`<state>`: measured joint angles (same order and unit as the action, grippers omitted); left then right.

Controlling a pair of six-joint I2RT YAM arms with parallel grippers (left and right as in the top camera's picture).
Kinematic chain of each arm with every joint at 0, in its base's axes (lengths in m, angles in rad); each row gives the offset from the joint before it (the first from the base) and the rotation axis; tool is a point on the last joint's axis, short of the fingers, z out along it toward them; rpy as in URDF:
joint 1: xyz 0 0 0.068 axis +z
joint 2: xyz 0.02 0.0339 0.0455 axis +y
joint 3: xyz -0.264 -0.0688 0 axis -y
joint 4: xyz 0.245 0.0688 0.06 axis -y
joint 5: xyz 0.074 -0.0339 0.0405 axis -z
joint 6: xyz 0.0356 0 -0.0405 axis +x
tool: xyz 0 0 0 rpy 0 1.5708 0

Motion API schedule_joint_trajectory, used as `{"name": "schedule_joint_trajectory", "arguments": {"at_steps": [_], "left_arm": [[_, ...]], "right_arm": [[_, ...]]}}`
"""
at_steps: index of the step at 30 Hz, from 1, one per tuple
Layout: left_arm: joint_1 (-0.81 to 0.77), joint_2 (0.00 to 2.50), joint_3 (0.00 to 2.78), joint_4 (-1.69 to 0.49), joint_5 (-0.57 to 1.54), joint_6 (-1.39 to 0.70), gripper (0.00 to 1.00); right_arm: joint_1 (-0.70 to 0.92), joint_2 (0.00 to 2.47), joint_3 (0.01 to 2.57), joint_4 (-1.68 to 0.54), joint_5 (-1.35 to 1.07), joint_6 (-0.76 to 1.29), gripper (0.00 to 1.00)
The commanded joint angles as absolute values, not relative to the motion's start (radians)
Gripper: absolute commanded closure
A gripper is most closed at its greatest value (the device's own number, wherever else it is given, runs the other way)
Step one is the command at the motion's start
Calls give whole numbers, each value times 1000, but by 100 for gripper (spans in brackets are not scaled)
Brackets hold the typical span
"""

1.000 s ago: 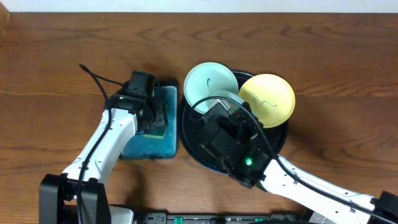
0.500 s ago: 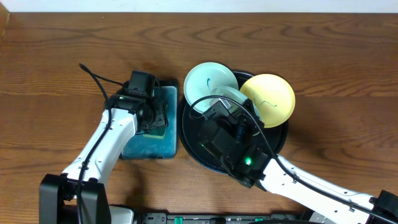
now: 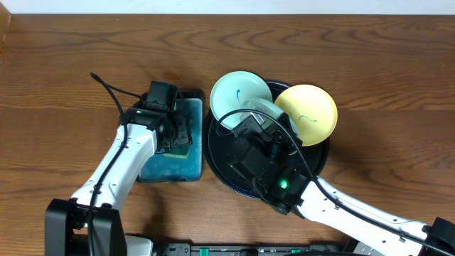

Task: Clean dirty plates on tray and stack at the side
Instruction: 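Lift the mint plate up off the black tray with right gripper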

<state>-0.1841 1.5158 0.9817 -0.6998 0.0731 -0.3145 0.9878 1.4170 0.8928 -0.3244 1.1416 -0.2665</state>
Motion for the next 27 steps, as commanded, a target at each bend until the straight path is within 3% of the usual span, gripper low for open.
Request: {"name": "schedule_joint_trajectory", "arguments": {"at_steps": [1,12,27], "left_arm": [[-180,1518,970,-703,72,-311,35],[-180,1518,970,-703,72,-311,36],[-180,1518,970,-703,72,-311,35]], "right_arm": [[996,1417,918,-320,1174,-270,99],[997,1417,918,-321,1185,-272,99],[997,1417,918,-86,1320,-651,99]]}}
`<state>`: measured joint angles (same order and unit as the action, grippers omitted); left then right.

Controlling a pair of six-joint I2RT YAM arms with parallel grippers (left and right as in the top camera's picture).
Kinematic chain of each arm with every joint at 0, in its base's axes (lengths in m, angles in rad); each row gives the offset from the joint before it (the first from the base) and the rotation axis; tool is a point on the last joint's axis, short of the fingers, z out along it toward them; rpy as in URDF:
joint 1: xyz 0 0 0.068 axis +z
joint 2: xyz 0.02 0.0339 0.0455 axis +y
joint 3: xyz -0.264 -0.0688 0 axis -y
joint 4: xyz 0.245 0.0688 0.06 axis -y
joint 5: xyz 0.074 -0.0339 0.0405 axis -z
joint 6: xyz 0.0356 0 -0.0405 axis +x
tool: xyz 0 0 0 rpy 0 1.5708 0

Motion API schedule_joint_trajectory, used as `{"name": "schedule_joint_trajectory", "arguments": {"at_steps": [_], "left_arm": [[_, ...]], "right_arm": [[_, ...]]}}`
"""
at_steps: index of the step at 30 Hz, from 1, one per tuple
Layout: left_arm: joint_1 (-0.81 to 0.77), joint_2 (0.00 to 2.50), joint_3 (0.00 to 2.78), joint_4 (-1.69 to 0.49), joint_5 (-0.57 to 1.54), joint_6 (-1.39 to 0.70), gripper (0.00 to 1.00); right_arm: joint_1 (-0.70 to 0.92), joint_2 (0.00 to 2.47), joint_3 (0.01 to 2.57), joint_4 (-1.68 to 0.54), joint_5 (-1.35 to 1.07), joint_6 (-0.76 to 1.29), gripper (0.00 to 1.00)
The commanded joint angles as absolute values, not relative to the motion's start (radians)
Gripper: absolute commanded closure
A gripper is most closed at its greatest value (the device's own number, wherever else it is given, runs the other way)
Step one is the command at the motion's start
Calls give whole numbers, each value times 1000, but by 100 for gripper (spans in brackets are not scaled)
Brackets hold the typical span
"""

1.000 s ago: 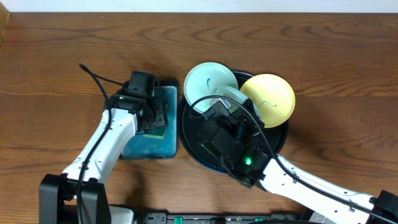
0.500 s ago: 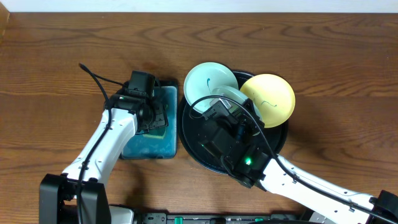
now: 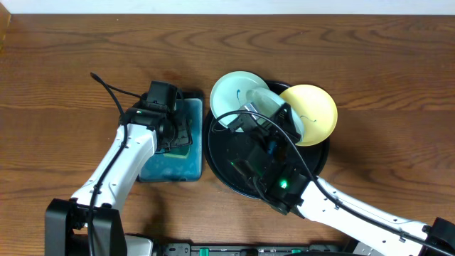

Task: Clean dirty plates on tray and stack at the side
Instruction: 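Lift the mint plate up off the black tray with right gripper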

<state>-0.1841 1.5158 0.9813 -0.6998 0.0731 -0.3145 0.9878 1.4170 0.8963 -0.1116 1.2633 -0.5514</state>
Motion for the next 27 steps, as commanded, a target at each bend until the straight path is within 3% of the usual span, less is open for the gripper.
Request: {"name": "schedule_joint_trajectory", "arguments": {"at_steps": [1,14,18,21,27], "left_arm": [[-180,1518,970,-703,72,-311,35],[-180,1518,970,-703,72,-311,35],[-180,1518,970,-703,72,-311,35],[-180,1518,970,-704,72,-311,35],[-180,1518,970,-706,72,-311,35]], "right_arm": [[997,1417,918,-73,1320,-657,99],[996,1417,918,-59,1320,-648,99],[972,1417,918,-73,1320,-475,99],[935,1417,918,-129,1316,-231,99],[868,1415,918,-261,1059,67,99]]}}
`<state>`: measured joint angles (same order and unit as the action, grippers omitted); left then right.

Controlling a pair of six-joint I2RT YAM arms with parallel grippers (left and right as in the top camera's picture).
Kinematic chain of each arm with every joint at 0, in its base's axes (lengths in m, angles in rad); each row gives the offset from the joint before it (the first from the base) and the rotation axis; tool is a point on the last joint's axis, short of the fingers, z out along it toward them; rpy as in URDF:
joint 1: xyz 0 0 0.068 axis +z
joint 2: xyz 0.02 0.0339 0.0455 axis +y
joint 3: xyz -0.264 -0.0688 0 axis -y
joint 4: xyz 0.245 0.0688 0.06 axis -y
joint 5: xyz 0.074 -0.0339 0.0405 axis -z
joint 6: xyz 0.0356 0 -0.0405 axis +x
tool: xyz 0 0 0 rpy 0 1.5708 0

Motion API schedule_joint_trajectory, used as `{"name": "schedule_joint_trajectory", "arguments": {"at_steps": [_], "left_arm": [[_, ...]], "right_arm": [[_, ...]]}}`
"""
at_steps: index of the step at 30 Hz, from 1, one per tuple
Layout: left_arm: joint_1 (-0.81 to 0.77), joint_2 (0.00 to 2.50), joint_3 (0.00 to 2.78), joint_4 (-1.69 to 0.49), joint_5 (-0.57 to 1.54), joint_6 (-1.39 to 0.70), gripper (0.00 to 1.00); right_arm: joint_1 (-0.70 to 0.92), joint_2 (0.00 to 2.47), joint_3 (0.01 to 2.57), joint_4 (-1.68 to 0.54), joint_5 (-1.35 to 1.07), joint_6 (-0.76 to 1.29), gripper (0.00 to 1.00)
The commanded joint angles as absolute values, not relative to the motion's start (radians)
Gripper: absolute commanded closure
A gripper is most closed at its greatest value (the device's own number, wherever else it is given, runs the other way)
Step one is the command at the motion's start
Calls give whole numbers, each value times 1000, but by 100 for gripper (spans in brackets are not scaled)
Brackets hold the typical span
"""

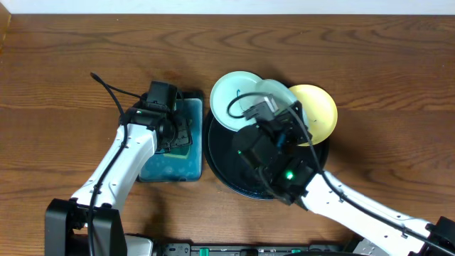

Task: Clean dirty plates on tray and stack at the side
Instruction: 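Lift the mint plate up off the black tray with right gripper, then carry mint plate right and set it on the table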

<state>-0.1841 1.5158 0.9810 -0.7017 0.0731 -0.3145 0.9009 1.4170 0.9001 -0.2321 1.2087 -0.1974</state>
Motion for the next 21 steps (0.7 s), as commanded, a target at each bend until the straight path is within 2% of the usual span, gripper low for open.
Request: {"name": "schedule_joint_trajectory", "arguments": {"at_steps": [1,10,15,21], "left_arm": [[-180,1518,970,-706,72,-311,35],[-180,1518,970,-707,72,-311,35],[-180,1518,970,-707,72,-311,35],[-180,1518,970,-714,72,-311,35]], "right_arm": [[849,1415,918,-275,1020,110,99],[635,1354,925,-312,678,270,99],[444,1272,929,-359,448,350,99],[135,1235,929,-472,201,477,99]]}}
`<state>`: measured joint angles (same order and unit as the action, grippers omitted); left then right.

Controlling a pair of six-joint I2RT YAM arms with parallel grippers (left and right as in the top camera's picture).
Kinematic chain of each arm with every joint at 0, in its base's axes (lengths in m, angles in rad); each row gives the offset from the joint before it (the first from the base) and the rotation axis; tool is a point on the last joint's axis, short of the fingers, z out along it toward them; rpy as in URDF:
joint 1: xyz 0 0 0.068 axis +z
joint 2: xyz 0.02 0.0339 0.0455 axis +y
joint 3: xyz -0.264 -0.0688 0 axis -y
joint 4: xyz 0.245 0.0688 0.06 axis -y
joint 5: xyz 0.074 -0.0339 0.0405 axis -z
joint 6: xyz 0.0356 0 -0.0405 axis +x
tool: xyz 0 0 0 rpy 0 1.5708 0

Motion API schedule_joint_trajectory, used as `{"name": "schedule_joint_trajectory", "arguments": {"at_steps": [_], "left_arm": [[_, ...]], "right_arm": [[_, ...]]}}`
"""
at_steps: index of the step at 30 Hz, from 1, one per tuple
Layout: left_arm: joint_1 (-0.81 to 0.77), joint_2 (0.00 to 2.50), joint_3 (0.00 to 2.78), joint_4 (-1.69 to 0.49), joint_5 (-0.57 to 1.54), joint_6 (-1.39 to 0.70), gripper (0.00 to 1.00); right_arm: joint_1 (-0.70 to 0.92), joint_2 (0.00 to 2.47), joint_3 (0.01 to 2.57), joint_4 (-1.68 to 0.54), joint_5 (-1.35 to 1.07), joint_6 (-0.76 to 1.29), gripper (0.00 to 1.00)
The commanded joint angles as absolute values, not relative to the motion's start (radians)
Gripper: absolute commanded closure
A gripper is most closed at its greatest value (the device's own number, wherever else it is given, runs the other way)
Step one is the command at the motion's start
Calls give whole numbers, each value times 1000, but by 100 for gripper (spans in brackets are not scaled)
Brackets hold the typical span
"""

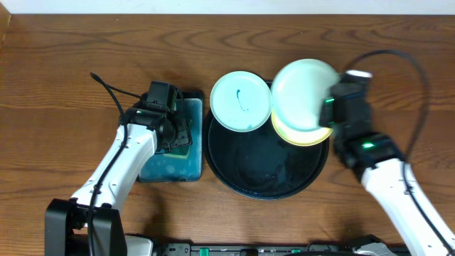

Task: Clean dirty plates on tray and stack at the side
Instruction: 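Carry mint plate right and set it on the table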

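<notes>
A pale green plate (pixel 300 94) hangs above the back right of the dark round tray (pixel 264 171). My right gripper (pixel 330 108) is shut on its right rim. It covers most of a yellow plate (pixel 295 136), of which only the front rim shows. A light blue plate (pixel 240 101) with a dark smear lies on the tray's back left edge. My left gripper (pixel 176 136) is down on a yellow-green sponge (pixel 183 151) on a teal pad (pixel 170 165). Its fingers are hidden under the wrist.
The wooden table (pixel 64 78) stretches to the left, behind and to the right of the tray. A black cable (pixel 106 89) trails from the left arm. The right arm's cable (pixel 416 71) loops over the table at the right.
The right arm was stretched over the tray's middle and now stands at its right side. The pale green plate in its gripper has moved right and now covers most of the yellow plate. The left arm has not moved.
The right gripper held the pale green plate low between the blue and yellow plates. At the two later moments the plate sat further back and more level. Now it hangs over the yellow plate. The left gripper stayed on the sponge throughout.
</notes>
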<state>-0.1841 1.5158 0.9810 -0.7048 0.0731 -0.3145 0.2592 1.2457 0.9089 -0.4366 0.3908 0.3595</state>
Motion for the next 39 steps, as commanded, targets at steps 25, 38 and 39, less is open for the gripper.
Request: {"name": "schedule_joint_trajectory", "arguments": {"at_steps": [25,38,39], "left_arm": [[-180,1518,970,-722,72,-311,35],[-180,1518,970,-725,72,-312,35],[-180,1518,970,-725,72,-315,35]], "right_arm": [[-701,1360,820,-669,9,598,99],[-720,1401,798,-523,-58,598,99],[-720,1401,798,-523,-58,598,99]]}}
